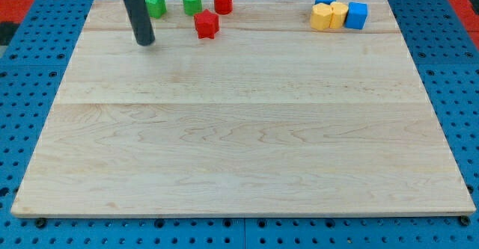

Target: Place the red star towards the top left corner

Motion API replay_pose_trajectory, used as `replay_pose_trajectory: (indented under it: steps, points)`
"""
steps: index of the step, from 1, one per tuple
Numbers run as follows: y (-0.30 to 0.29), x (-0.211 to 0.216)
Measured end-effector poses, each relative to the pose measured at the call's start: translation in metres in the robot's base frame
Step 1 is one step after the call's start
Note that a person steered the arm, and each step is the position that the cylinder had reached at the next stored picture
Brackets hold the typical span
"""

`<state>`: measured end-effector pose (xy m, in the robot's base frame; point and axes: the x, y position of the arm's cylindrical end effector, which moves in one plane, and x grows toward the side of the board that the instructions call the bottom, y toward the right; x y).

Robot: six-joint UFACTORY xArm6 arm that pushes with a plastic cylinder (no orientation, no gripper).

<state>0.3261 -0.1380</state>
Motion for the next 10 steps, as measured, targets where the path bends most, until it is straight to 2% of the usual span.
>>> replay_pose_trajectory:
  steps: [1,2,3,4,5,7,9,10]
  points:
    - [0.084,0.011]
    - [0.129,0.002]
    - [0.152,-0.042]
    - [0.159,-0.068]
    - [0.14,-0.074]
    - [0.061,-0.074]
    - [0.066,-0.011]
    - [0.042,-0.008]
